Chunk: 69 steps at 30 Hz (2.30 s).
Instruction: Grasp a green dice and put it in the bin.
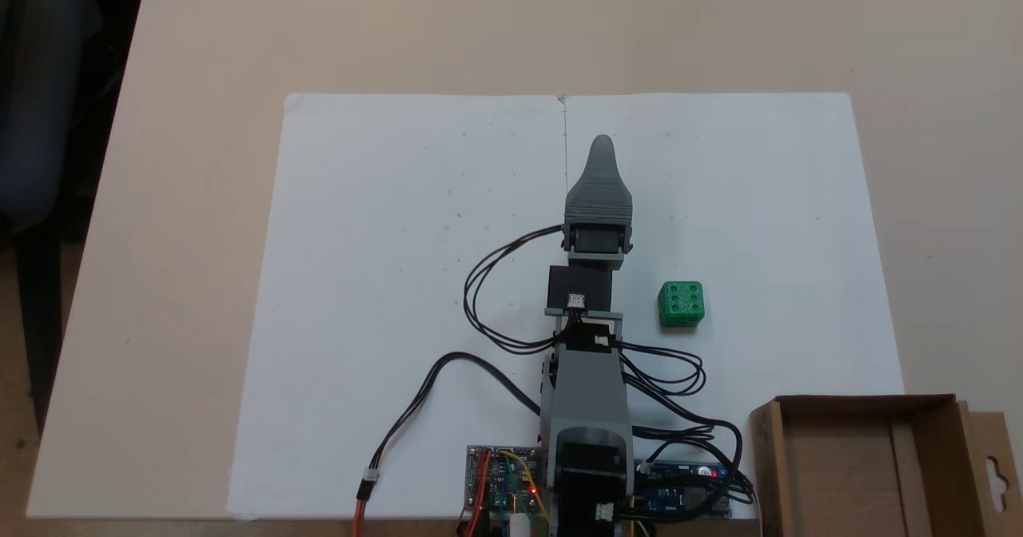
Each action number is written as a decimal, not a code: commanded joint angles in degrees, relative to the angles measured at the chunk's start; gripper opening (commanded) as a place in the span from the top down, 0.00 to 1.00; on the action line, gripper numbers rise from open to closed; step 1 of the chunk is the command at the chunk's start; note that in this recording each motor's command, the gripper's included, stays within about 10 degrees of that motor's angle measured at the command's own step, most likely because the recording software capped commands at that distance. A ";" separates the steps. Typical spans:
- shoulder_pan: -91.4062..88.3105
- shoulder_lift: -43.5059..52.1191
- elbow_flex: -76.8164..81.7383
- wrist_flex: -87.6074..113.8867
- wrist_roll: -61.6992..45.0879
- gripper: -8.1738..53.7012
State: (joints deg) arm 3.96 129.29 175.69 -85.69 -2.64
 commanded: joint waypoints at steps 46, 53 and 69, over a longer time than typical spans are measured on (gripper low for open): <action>-3.16 6.33 -25.75 72.40 0.88 0.18; -2.55 6.42 -33.49 97.28 0.79 0.15; 1.93 6.33 -47.64 124.63 -1.58 0.18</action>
State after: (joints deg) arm 4.83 129.38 130.61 37.71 -2.64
